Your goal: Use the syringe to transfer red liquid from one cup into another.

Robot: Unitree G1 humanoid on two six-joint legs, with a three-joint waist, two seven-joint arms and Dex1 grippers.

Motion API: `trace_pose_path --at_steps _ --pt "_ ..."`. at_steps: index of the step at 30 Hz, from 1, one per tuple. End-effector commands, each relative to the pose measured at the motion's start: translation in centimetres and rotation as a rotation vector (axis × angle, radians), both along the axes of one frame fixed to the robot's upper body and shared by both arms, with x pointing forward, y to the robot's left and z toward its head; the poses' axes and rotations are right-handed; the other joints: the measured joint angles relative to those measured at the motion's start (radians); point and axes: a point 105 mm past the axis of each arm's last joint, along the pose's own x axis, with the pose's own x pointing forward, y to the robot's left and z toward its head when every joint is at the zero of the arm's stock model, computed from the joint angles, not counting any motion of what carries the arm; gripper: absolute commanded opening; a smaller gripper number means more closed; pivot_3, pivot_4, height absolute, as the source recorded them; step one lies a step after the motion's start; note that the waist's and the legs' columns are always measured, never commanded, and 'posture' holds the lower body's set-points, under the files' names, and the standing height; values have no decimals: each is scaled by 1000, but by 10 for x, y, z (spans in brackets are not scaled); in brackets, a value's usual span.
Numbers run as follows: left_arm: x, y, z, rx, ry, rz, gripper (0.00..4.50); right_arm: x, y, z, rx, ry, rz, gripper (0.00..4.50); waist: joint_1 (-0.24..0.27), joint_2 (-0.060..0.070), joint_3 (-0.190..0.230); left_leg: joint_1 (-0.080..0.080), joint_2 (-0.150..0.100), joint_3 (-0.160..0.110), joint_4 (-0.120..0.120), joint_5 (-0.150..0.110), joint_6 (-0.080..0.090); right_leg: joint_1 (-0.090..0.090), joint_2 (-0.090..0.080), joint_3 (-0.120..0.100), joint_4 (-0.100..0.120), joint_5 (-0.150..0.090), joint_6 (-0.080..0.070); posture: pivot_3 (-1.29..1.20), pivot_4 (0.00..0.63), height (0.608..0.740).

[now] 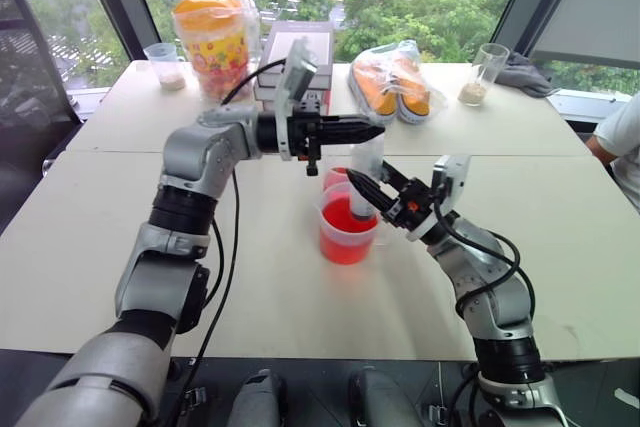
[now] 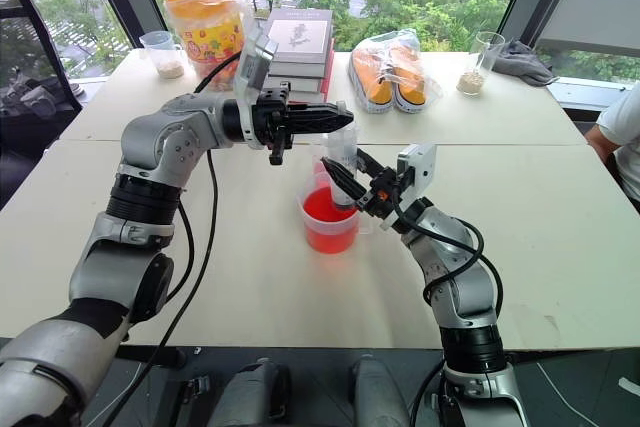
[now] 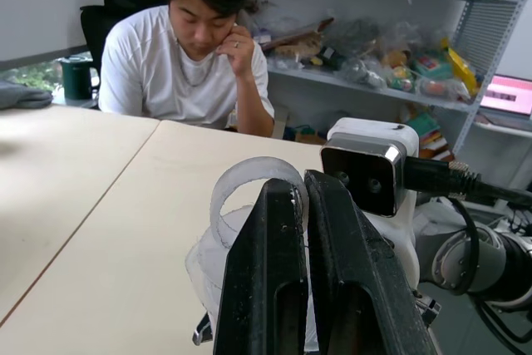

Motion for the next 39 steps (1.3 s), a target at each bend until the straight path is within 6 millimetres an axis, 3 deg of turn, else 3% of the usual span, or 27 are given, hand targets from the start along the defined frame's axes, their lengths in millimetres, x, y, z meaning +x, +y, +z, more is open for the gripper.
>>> trace_pose_path --at_steps 1,8,15,25,28,35,39 --pt "-4 11 49 -79 -181 34 31 -5 11 -15 -33 53 72 1353 1 0 0 0 0 0 0 0 0 0 0 0 0 0 0 0 150 740" --pt "3 21 62 -98 -220 85 31 -5 11 -22 -43 74 85 1353 2 0 0 0 0 0 0 0 0 0 0 0 0 0 0 0 150 740" --pt "4 23 63 -100 -226 91 31 -6 10 -19 -48 67 93 1353 1 0 0 0 0 0 0 0 0 0 0 0 0 0 0 0 150 740" --pt "5 23 47 -73 -168 89 31 -12 11 13 -33 -20 98 1353 1 0 0 0 0 0 0 0 0 0 0 0 0 0 0 0 150 740" --pt "5 25 43 -66 -149 86 944 -14 11 21 -30 -37 103 1353 0 0 0 0 0 0 0 0 0 0 0 0 0 0 0 0 150 740" --pt "-7 36 25 -6 -134 67 4398 -17 12 36 -18 -60 119 1353 -2 0 0 0 0 0 -1 0 0 0 0 0 0 0 0 0 150 740" --pt "-11 57 19 18 -105 108 4398 -14 10 43 4 -63 113 1353 -1 0 0 0 0 0 0 0 0 0 0 0 0 0 0 0 150 740"
